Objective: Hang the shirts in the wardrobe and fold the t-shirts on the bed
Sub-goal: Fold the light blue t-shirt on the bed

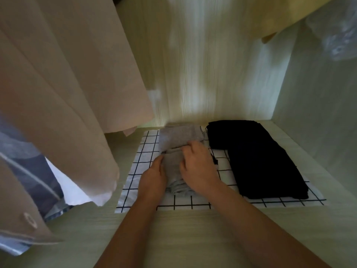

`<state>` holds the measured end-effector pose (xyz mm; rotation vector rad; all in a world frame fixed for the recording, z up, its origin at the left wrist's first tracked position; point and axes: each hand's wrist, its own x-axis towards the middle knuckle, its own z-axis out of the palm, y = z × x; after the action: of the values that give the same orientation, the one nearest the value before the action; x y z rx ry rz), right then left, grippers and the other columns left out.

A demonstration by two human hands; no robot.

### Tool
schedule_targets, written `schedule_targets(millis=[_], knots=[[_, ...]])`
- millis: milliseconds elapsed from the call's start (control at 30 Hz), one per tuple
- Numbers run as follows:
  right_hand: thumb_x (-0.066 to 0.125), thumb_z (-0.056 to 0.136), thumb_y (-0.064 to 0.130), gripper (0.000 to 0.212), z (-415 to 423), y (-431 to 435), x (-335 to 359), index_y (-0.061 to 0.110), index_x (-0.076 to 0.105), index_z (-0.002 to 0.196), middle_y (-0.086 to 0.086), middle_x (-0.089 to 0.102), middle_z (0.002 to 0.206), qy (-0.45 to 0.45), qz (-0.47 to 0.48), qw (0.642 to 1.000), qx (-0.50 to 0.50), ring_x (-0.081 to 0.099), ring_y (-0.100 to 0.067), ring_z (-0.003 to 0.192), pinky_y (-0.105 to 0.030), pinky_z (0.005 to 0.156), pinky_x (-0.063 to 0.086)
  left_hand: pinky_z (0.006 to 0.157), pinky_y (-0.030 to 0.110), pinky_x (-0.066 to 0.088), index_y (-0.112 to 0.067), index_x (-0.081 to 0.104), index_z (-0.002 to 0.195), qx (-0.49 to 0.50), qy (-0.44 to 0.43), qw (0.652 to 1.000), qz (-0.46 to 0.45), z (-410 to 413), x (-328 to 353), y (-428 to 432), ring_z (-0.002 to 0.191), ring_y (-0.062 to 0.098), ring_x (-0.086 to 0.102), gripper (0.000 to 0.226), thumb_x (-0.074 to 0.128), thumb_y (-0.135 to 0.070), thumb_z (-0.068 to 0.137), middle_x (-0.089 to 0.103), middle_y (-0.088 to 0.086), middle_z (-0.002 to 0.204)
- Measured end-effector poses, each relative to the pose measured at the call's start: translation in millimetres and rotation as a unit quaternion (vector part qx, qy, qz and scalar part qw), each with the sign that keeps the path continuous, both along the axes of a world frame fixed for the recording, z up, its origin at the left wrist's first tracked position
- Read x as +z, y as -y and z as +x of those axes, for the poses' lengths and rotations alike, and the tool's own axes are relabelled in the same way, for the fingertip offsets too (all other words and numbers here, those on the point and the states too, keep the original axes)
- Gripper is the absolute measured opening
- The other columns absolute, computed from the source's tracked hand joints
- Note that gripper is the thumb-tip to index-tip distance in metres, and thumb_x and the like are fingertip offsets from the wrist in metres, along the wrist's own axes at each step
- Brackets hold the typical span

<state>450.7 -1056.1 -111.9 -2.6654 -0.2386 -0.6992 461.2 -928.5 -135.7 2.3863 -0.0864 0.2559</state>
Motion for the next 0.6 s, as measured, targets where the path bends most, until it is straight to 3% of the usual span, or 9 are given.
schedule_targets(millis=[33, 100, 167, 233, 400, 600], knots=[[0.048, 0.084, 0.019, 0.033, 4.0, -7.3, 2.2, -0.001, 0.063, 0.106, -0.022, 0.056, 0.116, -0.039, -0.054, 0.998, 0.011, 0.054, -0.040, 0.109, -0.052, 0.090, 0.045, 0.084, 0.027, 0.042, -0.023, 0.035, 0.144, -0.001, -0.001, 1.000, 0.003, 0.3, -0.5, -0.2, 0.104, 0.027, 0.058, 0.042, 0.029, -0.019, 0.103, 0.060, 0.014, 0.121], [0.036, 0.097, 0.026, 0.045, 8.8, -14.3, 0.4, 0.008, 0.043, 0.137, -0.012, 0.034, 0.147, -0.125, -0.128, 0.983, 0.032, 0.025, -0.034, 0.138, -0.054, 0.110, 0.020, 0.088, 0.030, 0.043, -0.023, 0.035, 0.144, -0.006, -0.002, 1.000, 0.010, 1.3, -1.5, -0.2, 0.107, 0.027, 0.058, 0.042, 0.032, -0.019, 0.102, 0.059, 0.013, 0.126], [0.026, 0.101, 0.033, 0.050, 9.1, -15.6, -3.7, 0.019, 0.023, 0.149, 0.000, 0.015, 0.158, -0.179, -0.134, 0.974, 0.041, 0.007, -0.027, 0.145, -0.053, 0.114, 0.003, 0.092, 0.031, 0.043, -0.024, 0.038, 0.143, -0.011, -0.007, 1.000, 0.014, 2.4, -2.7, 0.2, 0.110, 0.025, 0.057, 0.042, 0.034, -0.020, 0.102, 0.058, 0.011, 0.128], [0.022, 0.101, 0.036, 0.051, 7.7, -12.6, -9.4, 0.026, 0.015, 0.150, 0.006, 0.006, 0.159, -0.202, -0.106, 0.973, 0.032, 0.001, -0.024, 0.146, -0.054, 0.114, -0.004, 0.094, 0.031, 0.042, -0.026, 0.040, 0.141, -0.008, -0.014, 1.000, 0.014, 3.3, -3.5, 0.2, 0.112, 0.023, 0.056, 0.040, 0.033, -0.021, 0.102, 0.057, 0.009, 0.130], [0.022, 0.101, 0.044, 0.054, 5.4, 7.4, -12.4, 0.028, 0.008, 0.151, 0.007, -0.006, 0.159, -0.247, -0.052, 0.967, -0.018, -0.009, -0.023, 0.146, -0.058, 0.113, 0.000, 0.097, 0.031, 0.039, -0.028, 0.040, 0.142, 0.001, -0.019, 1.000, 0.016, 0.7, -2.0, 1.1, 0.118, 0.024, 0.051, 0.040, 0.029, -0.023, 0.103, 0.054, 0.008, 0.133], [0.014, 0.101, 0.046, 0.054, -0.2, 35.8, -19.2, 0.030, 0.000, 0.151, -0.001, -0.011, 0.159, -0.303, 0.035, 0.950, -0.061, -0.004, -0.039, 0.144, -0.053, 0.114, 0.005, 0.092, 0.031, 0.041, -0.030, 0.040, 0.141, 0.005, -0.025, 1.000, 0.018, 0.9, -0.7, 1.9, 0.111, 0.024, 0.054, 0.040, 0.029, -0.022, 0.103, 0.058, 0.008, 0.127]])
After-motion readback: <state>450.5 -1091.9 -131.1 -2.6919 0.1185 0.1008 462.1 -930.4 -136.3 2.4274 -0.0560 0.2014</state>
